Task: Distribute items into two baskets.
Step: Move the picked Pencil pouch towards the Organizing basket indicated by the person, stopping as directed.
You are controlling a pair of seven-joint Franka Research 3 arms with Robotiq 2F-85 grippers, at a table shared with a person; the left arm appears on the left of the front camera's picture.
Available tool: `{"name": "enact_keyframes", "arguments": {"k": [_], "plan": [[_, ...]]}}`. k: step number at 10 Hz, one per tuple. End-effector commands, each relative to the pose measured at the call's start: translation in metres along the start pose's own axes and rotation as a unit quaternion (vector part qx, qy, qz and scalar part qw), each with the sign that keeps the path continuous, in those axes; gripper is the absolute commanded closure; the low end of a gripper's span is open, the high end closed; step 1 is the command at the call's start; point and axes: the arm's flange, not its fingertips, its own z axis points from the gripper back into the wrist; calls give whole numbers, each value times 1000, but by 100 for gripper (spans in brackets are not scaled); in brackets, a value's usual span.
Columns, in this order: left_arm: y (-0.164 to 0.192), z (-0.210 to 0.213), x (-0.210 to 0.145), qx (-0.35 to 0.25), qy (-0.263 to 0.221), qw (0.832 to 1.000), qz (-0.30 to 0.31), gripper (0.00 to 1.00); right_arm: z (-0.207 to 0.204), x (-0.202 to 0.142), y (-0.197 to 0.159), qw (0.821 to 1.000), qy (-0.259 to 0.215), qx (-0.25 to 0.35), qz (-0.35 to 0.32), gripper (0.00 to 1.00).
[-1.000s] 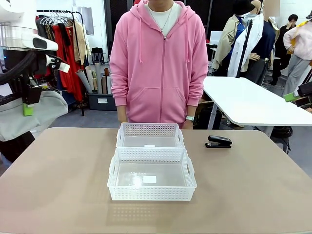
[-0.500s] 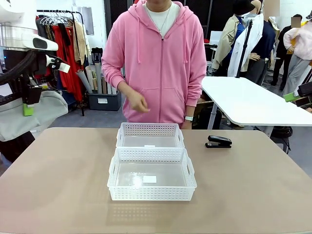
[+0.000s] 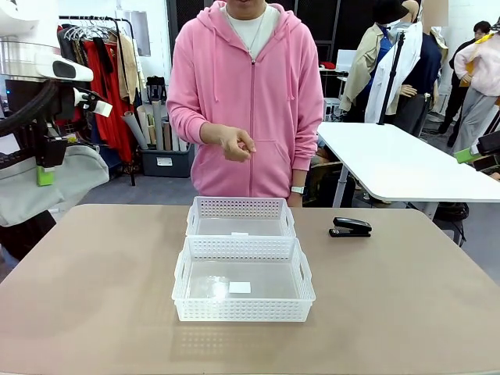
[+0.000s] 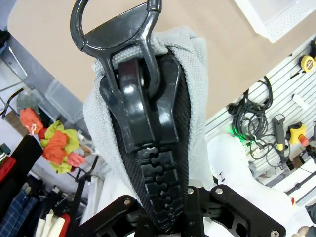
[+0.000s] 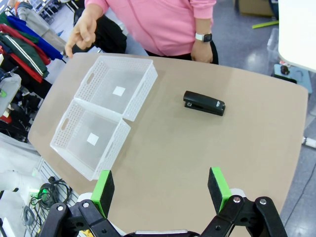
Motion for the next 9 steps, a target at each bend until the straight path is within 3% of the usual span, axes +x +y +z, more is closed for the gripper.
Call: {"name": "enact_keyframes", "arguments": {"k": [1, 9], "plan": [[-1, 1, 0, 4, 1, 1000, 3, 100, 0, 1, 1, 1000, -2, 3, 2, 0], [-1, 1, 0, 4, 1, 1000, 3, 100, 0, 1, 1, 1000, -2, 3, 2, 0]]}}
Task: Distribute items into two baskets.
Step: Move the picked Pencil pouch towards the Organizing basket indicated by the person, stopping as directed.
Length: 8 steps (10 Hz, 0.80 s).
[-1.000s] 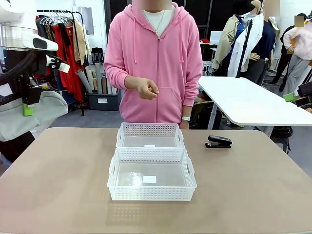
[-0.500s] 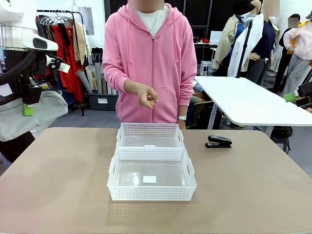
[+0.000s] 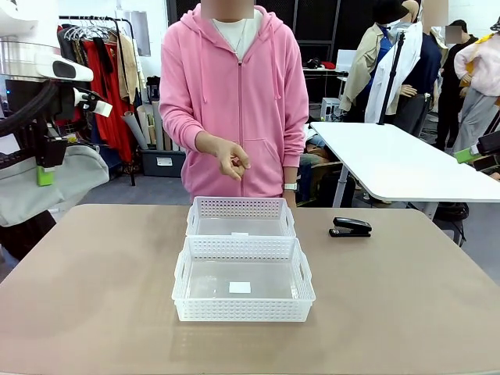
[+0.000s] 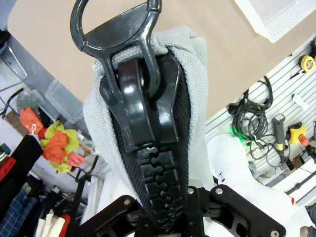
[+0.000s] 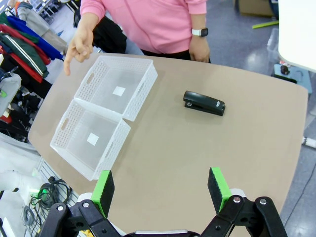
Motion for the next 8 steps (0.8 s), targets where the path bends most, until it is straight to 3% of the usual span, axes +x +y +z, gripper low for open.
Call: {"name": "enact_keyframes", "arguments": {"k": [1, 8], "plan": [[-1, 1, 0, 4, 1, 1000, 3, 100, 0, 1, 1, 1000, -2, 3, 2, 0], [0, 0, 3, -4, -6, 1000, -8, 100, 0, 1, 1, 1000, -2, 3, 2, 0]]}}
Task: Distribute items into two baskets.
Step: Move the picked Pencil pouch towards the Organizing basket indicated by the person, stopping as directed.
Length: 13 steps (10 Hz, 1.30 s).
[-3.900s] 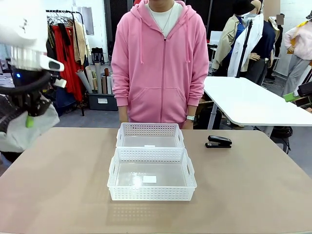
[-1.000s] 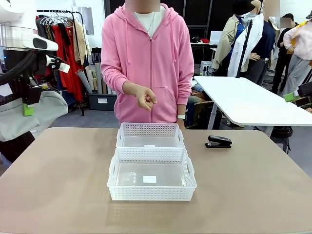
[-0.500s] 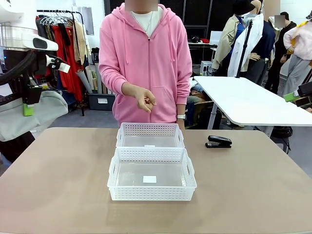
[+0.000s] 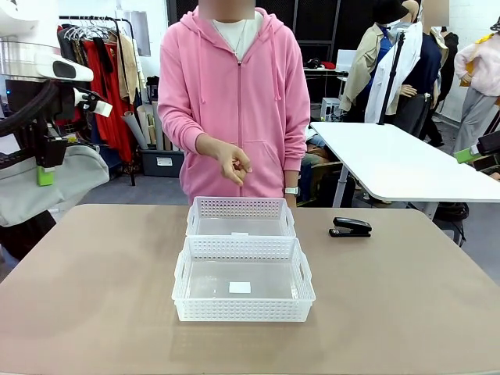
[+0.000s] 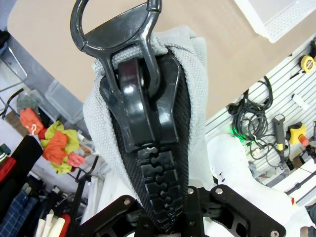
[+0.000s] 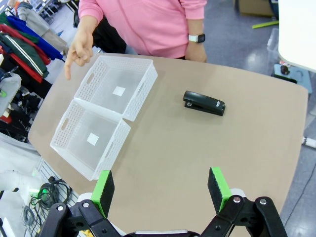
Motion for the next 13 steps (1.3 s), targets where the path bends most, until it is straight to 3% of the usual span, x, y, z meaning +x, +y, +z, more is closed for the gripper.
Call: {"name": "enact_keyframes", "arguments": {"k": [1, 13], "plan": [[0, 2, 6, -15, -12, 1000, -24, 100, 0, 1, 1, 1000, -2, 3, 2, 0], [-11, -16, 134, -26, 28, 990, -136, 100, 0, 1, 1, 1000, -2, 3, 2, 0]]}}
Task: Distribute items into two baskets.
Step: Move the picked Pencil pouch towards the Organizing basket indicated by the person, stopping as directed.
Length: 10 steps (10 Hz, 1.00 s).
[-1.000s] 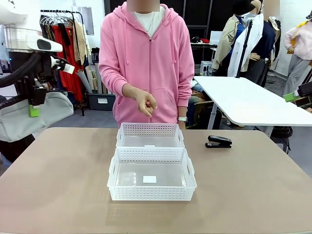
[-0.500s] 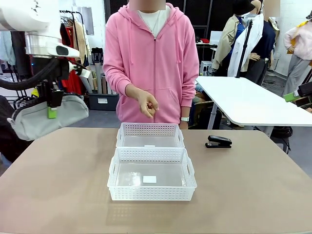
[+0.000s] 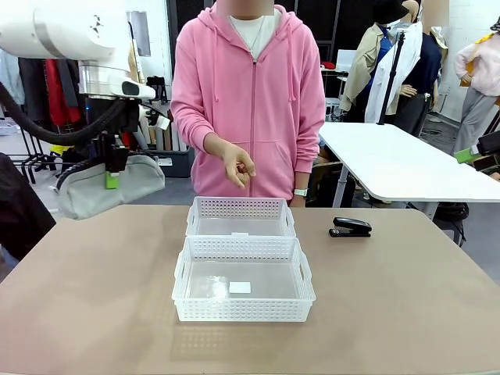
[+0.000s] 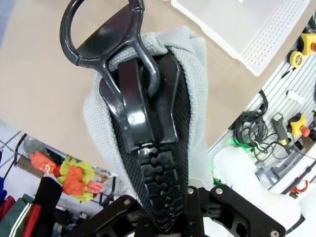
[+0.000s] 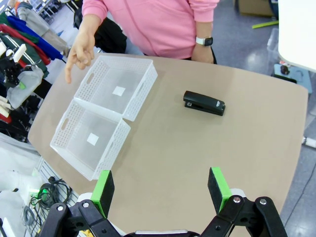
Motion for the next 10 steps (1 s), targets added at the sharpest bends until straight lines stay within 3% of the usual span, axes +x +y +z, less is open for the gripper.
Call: {"name": "enact_keyframes", "arguments": {"k": [1, 5, 10], "plan": [[6, 6, 12, 10, 4, 1000, -21, 100, 0, 1, 1, 1000, -2, 3, 2, 0], [-1, -24, 46, 0, -10, 998, -60, 100, 0, 1, 1, 1000, -2, 3, 2, 0], [5, -41, 87, 47, -28, 993, -100, 100, 0, 1, 1, 1000, -2, 3, 2, 0]]}}
